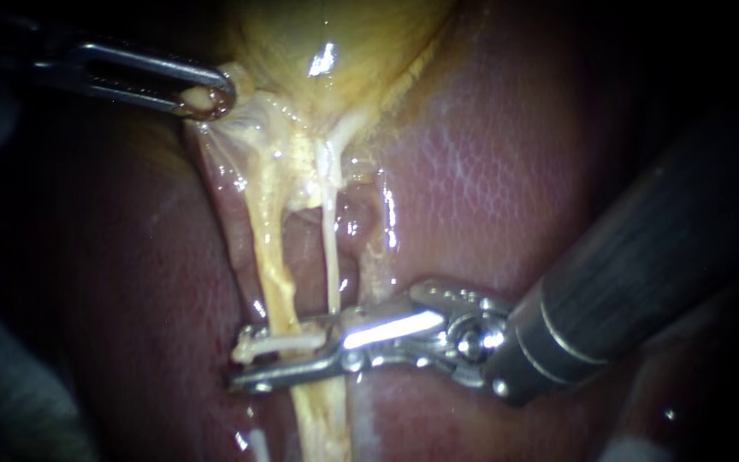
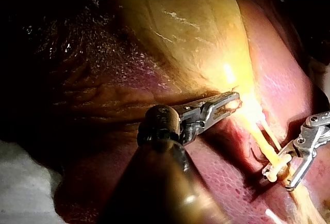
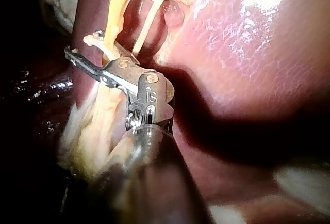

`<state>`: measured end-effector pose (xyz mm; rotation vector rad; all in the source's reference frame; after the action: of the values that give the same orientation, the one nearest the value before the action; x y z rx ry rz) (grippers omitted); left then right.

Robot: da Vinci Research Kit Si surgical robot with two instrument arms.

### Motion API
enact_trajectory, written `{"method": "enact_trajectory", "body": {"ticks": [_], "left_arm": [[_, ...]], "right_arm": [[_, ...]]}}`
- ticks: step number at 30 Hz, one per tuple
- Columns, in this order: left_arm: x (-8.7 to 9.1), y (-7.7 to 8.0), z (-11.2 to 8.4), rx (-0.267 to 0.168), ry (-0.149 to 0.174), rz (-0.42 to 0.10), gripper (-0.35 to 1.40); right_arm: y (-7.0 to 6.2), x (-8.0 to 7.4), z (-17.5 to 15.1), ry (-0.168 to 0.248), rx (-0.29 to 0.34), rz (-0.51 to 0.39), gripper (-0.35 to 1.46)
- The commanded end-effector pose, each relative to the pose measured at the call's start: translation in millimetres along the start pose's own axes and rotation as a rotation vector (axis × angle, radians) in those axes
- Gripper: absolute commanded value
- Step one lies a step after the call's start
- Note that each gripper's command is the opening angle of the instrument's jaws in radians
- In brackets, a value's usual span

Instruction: Going back first clip left tube

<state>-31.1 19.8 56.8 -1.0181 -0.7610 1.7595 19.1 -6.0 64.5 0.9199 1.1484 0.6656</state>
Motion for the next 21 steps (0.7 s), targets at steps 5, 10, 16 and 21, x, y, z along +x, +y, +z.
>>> {"method": "enact_trajectory", "body": {"ticks": [5, 10, 16, 21], "left_arm": [[0.0, 0.0, 0.0, 0.0, 0.0, 0.0, -0.35], [0.0, 0.0, -0.1, 0.0, -0.001, 0.0, -0.35], [0.0, 0.0, -0.1, -0.001, -0.001, 0.0, -0.35], [0.0, 0.0, -0.1, -0.001, -0.001, 0.0, -0.35]], "right_arm": [[0.8, 0.5, -1.5, -0.005, -0.09, -0.088, 0.48], [0.0, 1.1, -2.7, -0.03, -0.139, -0.196, 0.49], [-2.3, 2.4, -6.5, -0.093, -0.16, -0.412, 0.5], [-4.9, 4.3, -11.8, -0.168, -0.17, -0.545, 0.5]]}}
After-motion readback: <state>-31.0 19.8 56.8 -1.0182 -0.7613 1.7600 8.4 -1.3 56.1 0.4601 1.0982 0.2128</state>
